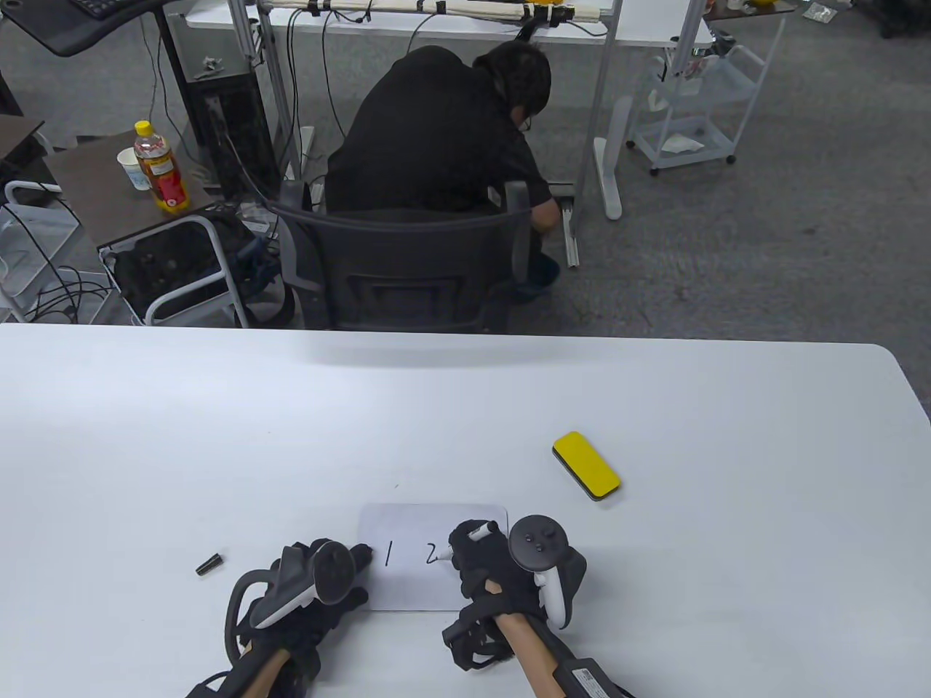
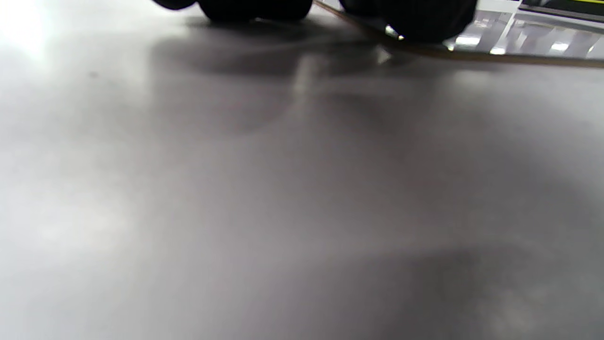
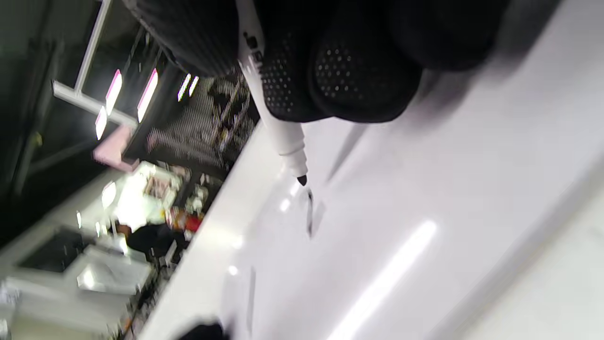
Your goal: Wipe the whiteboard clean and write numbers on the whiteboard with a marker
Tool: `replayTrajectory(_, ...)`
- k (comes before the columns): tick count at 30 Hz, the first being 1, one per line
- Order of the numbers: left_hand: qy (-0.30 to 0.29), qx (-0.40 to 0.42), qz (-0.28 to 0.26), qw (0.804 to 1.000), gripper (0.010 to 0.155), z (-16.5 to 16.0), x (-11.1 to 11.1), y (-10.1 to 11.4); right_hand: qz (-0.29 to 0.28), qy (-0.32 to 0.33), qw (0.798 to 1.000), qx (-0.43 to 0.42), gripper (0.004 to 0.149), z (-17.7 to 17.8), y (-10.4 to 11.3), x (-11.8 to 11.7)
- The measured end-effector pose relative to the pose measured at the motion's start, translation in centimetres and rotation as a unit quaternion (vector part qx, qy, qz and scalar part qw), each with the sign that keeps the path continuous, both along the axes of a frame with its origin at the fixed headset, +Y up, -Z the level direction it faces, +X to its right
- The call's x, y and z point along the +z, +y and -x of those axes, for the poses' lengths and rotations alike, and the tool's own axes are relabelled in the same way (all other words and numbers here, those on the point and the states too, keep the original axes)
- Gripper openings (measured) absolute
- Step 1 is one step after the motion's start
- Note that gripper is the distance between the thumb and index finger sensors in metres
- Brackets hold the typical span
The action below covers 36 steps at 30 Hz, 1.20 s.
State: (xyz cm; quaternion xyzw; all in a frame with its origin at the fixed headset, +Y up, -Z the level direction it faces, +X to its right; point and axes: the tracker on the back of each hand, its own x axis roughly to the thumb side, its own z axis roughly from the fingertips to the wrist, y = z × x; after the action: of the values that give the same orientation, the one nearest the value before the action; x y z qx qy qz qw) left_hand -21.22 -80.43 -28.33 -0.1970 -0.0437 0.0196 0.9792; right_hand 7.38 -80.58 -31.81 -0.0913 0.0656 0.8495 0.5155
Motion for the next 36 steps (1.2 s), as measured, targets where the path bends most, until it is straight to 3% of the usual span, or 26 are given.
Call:
replayTrajectory(3,0.000,-0.002,0.000,1.000,0.061,0.0,0.0,0.0,-0.001,-0.033,0.999,0.016,0.046,-1.8,-0.1,-0.6)
replayTrajectory(8,0.000,-0.001,0.003,1.000,0.061,0.0,-0.1,0.0,0.013,-0.026,1.000,-0.007,0.047,-2.4,-0.7,-0.7)
replayTrajectory(12,0.000,-0.001,0.002,1.000,0.061,0.0,0.0,0.0,0.016,-0.033,0.999,0.026,0.046,-2.6,-0.6,-0.7)
replayTrajectory(27,0.001,-0.001,0.004,1.000,0.061,0.0,0.0,0.0,0.018,0.007,0.999,0.034,0.045,-3.1,-0.6,2.4)
replayTrajectory(36,0.001,-0.001,0.006,1.000,0.061,0.0,-0.1,0.0,-0.027,-0.040,0.996,-0.079,0.045,-6.0,1.1,2.8)
